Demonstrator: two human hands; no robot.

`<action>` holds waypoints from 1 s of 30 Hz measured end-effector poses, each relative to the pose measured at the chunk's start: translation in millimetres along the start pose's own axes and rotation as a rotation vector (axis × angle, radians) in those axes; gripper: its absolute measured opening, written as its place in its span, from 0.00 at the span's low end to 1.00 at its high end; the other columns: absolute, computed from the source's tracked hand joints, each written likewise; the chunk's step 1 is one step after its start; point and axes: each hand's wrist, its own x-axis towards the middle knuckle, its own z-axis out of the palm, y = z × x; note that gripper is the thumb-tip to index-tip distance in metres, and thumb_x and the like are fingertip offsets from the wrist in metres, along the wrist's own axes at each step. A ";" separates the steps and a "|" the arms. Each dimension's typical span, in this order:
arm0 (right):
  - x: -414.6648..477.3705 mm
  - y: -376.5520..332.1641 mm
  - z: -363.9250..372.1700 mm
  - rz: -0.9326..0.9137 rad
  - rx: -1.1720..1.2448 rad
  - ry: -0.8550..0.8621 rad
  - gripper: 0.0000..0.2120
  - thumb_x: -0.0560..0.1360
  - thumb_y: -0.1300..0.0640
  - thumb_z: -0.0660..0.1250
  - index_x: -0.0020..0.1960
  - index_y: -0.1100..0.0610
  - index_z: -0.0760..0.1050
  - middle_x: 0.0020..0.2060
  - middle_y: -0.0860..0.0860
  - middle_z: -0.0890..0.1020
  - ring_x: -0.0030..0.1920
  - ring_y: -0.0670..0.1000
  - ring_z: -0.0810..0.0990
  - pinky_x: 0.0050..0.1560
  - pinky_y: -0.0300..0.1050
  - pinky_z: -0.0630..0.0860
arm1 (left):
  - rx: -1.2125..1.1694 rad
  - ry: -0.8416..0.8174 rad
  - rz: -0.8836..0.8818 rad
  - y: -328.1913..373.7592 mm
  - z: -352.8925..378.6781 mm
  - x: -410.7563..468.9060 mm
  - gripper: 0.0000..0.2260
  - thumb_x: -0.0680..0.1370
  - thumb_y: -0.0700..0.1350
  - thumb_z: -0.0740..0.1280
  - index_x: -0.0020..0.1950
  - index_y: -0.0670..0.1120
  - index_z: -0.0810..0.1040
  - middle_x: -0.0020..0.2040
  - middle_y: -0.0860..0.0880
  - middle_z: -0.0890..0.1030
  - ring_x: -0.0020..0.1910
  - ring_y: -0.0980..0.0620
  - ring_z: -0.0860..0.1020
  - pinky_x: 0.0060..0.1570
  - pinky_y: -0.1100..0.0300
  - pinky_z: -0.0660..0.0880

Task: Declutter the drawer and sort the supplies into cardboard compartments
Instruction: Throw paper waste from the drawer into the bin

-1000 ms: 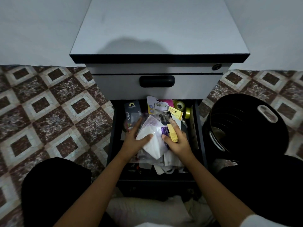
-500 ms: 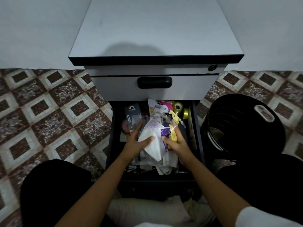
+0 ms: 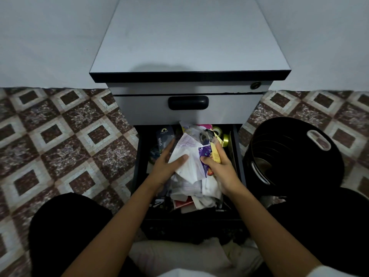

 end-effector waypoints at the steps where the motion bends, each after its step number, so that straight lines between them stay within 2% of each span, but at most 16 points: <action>1: -0.9 -1.7 -0.4 0.001 0.011 0.004 0.34 0.73 0.68 0.67 0.73 0.44 0.63 0.43 0.46 0.79 0.33 0.37 0.76 0.33 0.31 0.72 | -0.001 -0.005 0.001 2.0 1.2 -0.8 0.22 0.75 0.41 0.68 0.58 0.66 0.68 0.57 0.58 0.77 0.53 0.61 0.77 0.45 0.70 0.77; 3: -4.1 -5.0 -1.3 0.002 0.024 0.008 0.35 0.73 0.69 0.67 0.73 0.45 0.63 0.44 0.47 0.79 0.32 0.37 0.76 0.32 0.30 0.71 | -0.010 -0.007 0.001 3.7 3.5 -3.1 0.22 0.75 0.40 0.68 0.56 0.67 0.69 0.55 0.61 0.77 0.51 0.62 0.78 0.45 0.70 0.77; 6: -13.0 -8.3 -3.0 0.006 0.044 0.025 0.35 0.72 0.69 0.67 0.72 0.45 0.63 0.56 0.52 0.78 0.35 0.38 0.77 0.31 0.29 0.72 | -0.035 -0.004 -0.019 1.7 5.6 -7.2 0.26 0.75 0.40 0.68 0.67 0.62 0.66 0.56 0.60 0.76 0.52 0.61 0.77 0.45 0.69 0.77; 7: -16.5 -8.7 -3.8 0.007 0.050 0.031 0.35 0.72 0.69 0.67 0.72 0.44 0.64 0.57 0.52 0.77 0.34 0.38 0.77 0.31 0.29 0.72 | -0.037 -0.007 -0.023 1.1 6.3 -9.1 0.27 0.75 0.41 0.68 0.69 0.61 0.64 0.58 0.58 0.75 0.53 0.60 0.77 0.46 0.68 0.78; 10: -24.3 -9.2 -6.7 -0.006 0.075 0.036 0.35 0.72 0.70 0.68 0.72 0.44 0.64 0.53 0.50 0.79 0.37 0.40 0.78 0.34 0.32 0.73 | -0.028 -0.021 -0.014 0.1 9.0 -12.8 0.26 0.74 0.42 0.69 0.64 0.65 0.65 0.65 0.54 0.73 0.57 0.56 0.77 0.52 0.63 0.77; 13: -30.1 -15.0 -8.7 -0.019 0.097 0.052 0.35 0.72 0.70 0.67 0.71 0.43 0.65 0.46 0.49 0.80 0.37 0.42 0.77 0.34 0.33 0.73 | -0.030 -0.052 -0.006 6.7 13.0 -16.5 0.24 0.70 0.47 0.72 0.58 0.69 0.68 0.65 0.55 0.73 0.60 0.55 0.76 0.56 0.58 0.75; 15: -33.2 -21.7 -9.0 -0.026 0.131 0.061 0.35 0.72 0.71 0.67 0.70 0.42 0.65 0.46 0.49 0.80 0.35 0.41 0.77 0.33 0.32 0.73 | -0.026 -0.072 0.008 12.6 15.0 -16.7 0.26 0.67 0.50 0.72 0.59 0.68 0.68 0.65 0.56 0.73 0.60 0.55 0.76 0.56 0.59 0.75; 18: -37.9 -32.1 -9.5 -0.042 0.197 0.067 0.35 0.72 0.71 0.67 0.67 0.39 0.66 0.50 0.49 0.81 0.43 0.45 0.79 0.45 0.39 0.77 | -0.007 -0.079 0.043 21.9 18.5 -15.6 0.27 0.73 0.45 0.70 0.65 0.65 0.63 0.61 0.59 0.74 0.56 0.61 0.76 0.51 0.66 0.77; 20: -41.9 -37.0 -10.4 -0.055 0.212 0.072 0.34 0.71 0.71 0.67 0.63 0.36 0.67 0.53 0.50 0.80 0.47 0.48 0.79 0.52 0.44 0.77 | 0.003 -0.087 0.060 26.6 21.0 -16.3 0.28 0.74 0.43 0.69 0.67 0.63 0.62 0.59 0.61 0.74 0.55 0.62 0.76 0.48 0.68 0.77; 23: -50.3 -39.6 -13.7 -0.072 0.236 0.070 0.34 0.72 0.71 0.67 0.65 0.37 0.67 0.60 0.51 0.79 0.51 0.49 0.78 0.55 0.46 0.76 | 0.003 -0.117 0.057 30.6 25.2 -19.9 0.32 0.69 0.48 0.75 0.67 0.64 0.64 0.63 0.58 0.74 0.59 0.58 0.76 0.55 0.61 0.76; 26: -58.6 -42.2 -18.1 -0.079 0.257 0.083 0.34 0.72 0.71 0.67 0.69 0.41 0.66 0.61 0.50 0.78 0.50 0.47 0.80 0.50 0.42 0.78 | 0.019 -0.134 0.050 33.9 29.6 -23.5 0.32 0.62 0.55 0.76 0.63 0.69 0.67 0.66 0.56 0.73 0.62 0.54 0.75 0.61 0.54 0.74; 30: -66.7 -44.8 -24.8 -0.076 0.289 0.093 0.35 0.72 0.71 0.66 0.71 0.44 0.65 0.58 0.48 0.79 0.49 0.46 0.80 0.47 0.39 0.80 | 0.016 -0.151 0.070 35.3 38.3 -27.4 0.33 0.66 0.51 0.76 0.66 0.65 0.65 0.66 0.54 0.73 0.63 0.52 0.75 0.64 0.49 0.72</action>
